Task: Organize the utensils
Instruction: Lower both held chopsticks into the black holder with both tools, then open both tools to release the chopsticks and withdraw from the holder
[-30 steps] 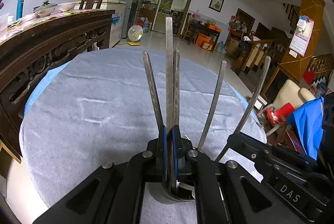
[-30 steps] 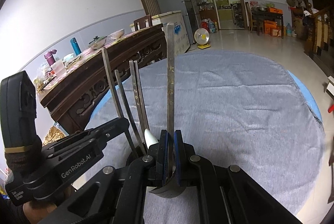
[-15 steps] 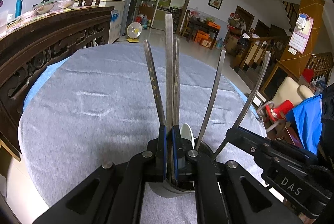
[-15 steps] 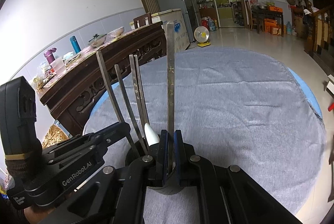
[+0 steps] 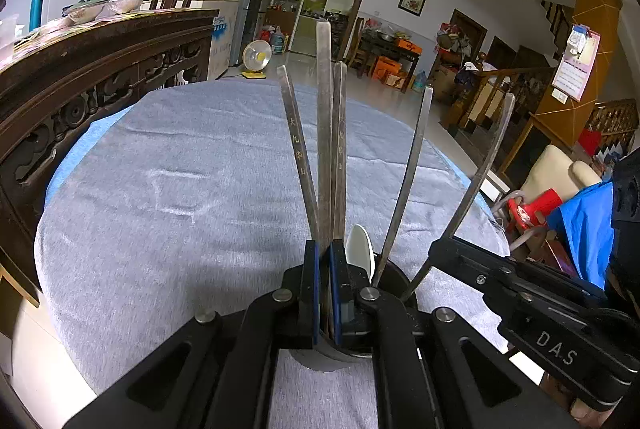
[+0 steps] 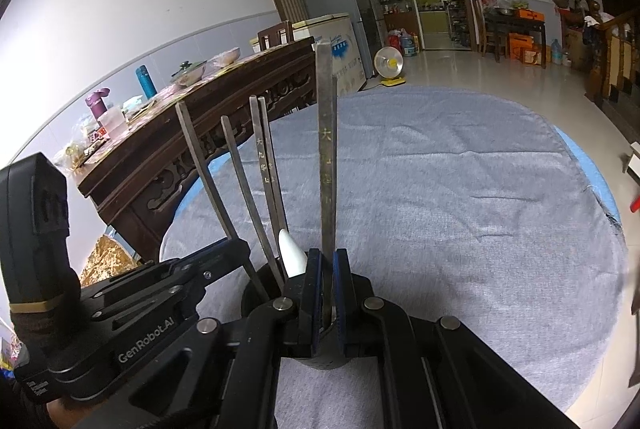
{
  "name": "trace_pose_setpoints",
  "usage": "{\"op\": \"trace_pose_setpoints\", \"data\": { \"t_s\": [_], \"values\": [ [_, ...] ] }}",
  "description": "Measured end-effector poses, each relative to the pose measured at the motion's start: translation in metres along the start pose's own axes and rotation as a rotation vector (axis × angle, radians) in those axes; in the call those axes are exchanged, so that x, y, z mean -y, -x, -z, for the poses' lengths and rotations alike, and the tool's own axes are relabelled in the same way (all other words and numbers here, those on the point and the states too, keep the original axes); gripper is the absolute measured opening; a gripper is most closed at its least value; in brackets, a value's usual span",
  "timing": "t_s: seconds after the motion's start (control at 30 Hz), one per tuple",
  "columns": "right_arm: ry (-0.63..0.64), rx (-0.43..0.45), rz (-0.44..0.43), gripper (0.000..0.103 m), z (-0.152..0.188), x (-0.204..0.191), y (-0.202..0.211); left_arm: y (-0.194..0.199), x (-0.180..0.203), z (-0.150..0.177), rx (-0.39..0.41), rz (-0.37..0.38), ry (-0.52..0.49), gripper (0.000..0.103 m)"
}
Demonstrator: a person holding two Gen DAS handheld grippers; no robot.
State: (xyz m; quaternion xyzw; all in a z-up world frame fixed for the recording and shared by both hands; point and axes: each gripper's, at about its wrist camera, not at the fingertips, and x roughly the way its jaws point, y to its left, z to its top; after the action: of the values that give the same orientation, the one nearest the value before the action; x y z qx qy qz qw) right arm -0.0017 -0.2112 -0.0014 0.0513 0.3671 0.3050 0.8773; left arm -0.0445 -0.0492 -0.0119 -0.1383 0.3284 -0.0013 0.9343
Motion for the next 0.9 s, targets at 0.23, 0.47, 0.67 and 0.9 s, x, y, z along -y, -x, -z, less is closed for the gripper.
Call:
{"op": "trace_pose_setpoints", "data": {
  "t_s": [0.23,0.47,0.67,0.9],
  "values": [
    [-0.002,-0.008,-0.003,0.007,-0.002,0.000,-0.001,0.000,-0.002,-0.002,-0.006,0.002,0.010,0.005],
    [-0.005,-0.026,-0.011,0.008,-0.004,0.000,-0.005,0.004,-0.007,-0.006,-0.004,0.009,0.041,0.005],
    [-0.015,-0.015,-0.014,0.011,-0.005,0.002,-0.003,0.013,-0.008,-0.010,0.007,0.015,0.055,0.009],
    [-0.050,0.016,-0.018,0.043,-0.009,0.008,0.009,0.023,-0.009,-0.015,0.014,0.003,0.061,0.054]
  ]
}}
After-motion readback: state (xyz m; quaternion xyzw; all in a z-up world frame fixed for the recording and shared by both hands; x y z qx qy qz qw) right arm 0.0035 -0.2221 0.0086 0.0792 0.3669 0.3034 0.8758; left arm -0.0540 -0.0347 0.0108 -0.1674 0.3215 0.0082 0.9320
